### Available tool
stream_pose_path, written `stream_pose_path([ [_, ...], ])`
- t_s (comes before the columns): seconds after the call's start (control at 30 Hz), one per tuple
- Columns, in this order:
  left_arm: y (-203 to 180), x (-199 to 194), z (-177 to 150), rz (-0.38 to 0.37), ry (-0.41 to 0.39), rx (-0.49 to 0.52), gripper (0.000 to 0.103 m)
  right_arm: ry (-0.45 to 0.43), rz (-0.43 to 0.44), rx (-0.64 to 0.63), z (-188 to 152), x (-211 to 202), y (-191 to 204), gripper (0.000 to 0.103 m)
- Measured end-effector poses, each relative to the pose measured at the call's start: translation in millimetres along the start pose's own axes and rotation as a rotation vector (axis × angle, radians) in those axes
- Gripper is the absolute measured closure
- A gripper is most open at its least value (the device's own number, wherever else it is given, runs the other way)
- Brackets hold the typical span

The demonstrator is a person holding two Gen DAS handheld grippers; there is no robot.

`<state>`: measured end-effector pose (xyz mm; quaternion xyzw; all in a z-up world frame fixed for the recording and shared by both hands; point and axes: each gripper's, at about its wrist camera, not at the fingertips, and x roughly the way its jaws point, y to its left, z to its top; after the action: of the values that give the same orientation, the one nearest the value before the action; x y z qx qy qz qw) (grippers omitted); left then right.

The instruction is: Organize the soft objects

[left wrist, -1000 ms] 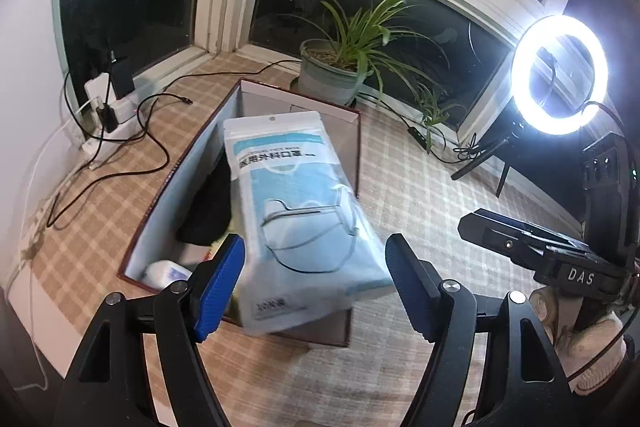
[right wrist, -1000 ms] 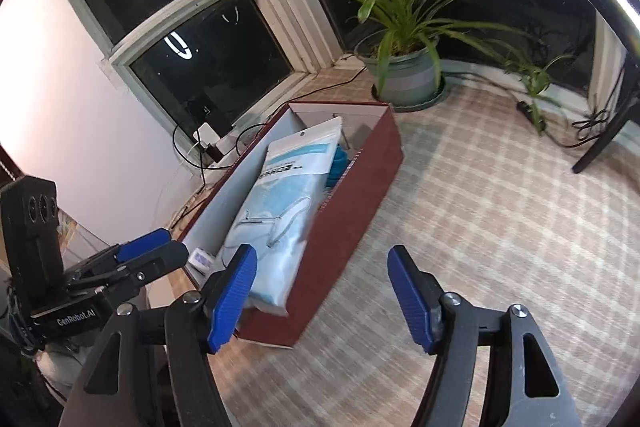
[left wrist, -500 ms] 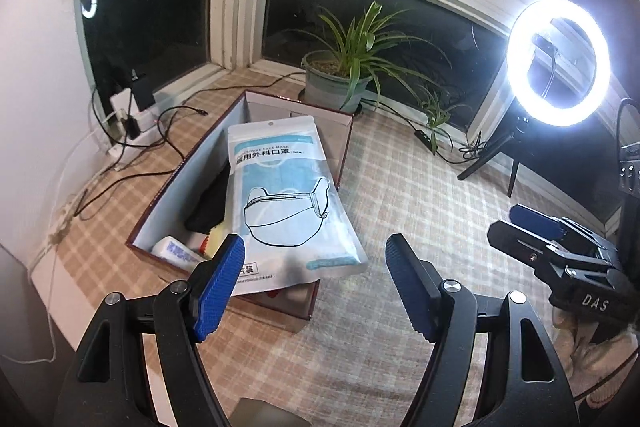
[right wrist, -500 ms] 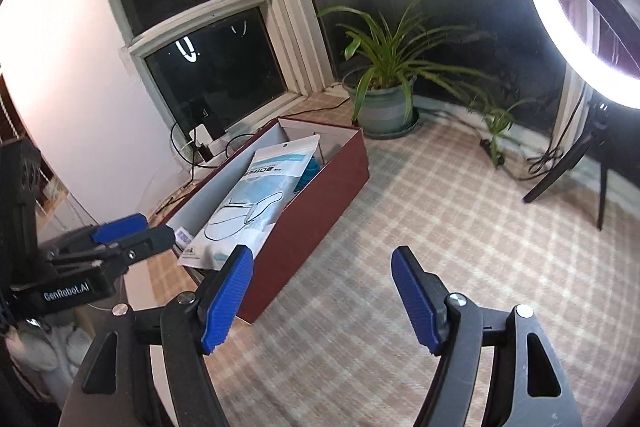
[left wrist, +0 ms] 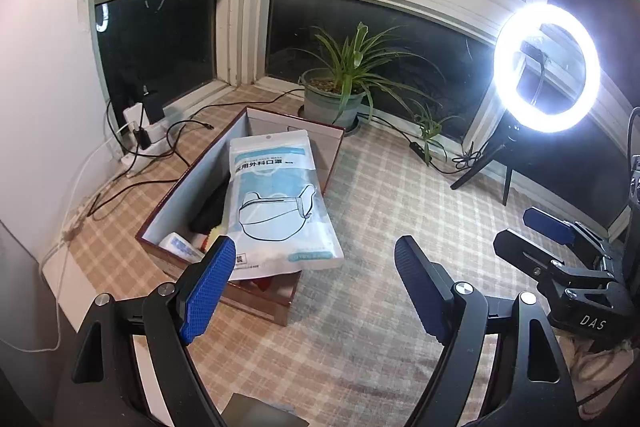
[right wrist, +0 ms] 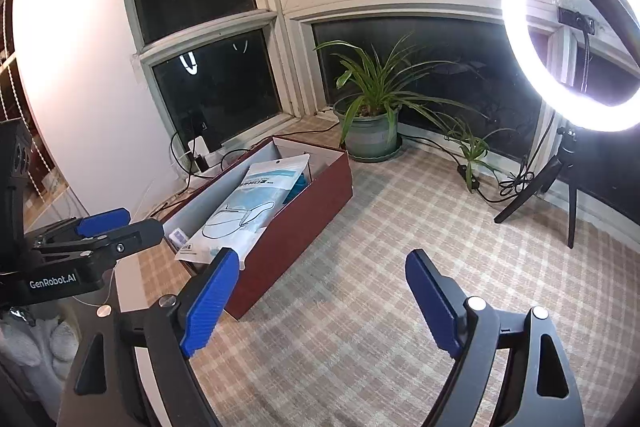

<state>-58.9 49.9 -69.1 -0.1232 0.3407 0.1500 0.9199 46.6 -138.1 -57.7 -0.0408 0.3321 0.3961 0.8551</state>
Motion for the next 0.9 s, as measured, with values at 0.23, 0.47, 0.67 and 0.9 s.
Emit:
stream_pose_path([
  [0.23, 0.0, -0.8, -0.9, 0.003, 0.003, 0.003, 0.021, -0.005, 0.001, -0.002, -2.2, -4.6, 0.9, 0.020],
  [0.47, -0.3, -1.5, -1.1, -0.001, 0.003, 0.004, 0.021, -0.004, -0.006, -0.010, -3.5, -5.7, 2.4, 0.019],
  [0.67, -1.5, -0.3, -0.4, -0.006, 0.010, 0.006, 0.021, -0.003, -0.013, -0.008, -4.5, -6.1, 0.7, 0.019],
  [0.9, -1.3, 2.3, -0.2, -0.014, 0.018, 0.007, 0.021, 0.000, -0.018, -0.009, -5.3, -5.7, -2.1, 0.019],
])
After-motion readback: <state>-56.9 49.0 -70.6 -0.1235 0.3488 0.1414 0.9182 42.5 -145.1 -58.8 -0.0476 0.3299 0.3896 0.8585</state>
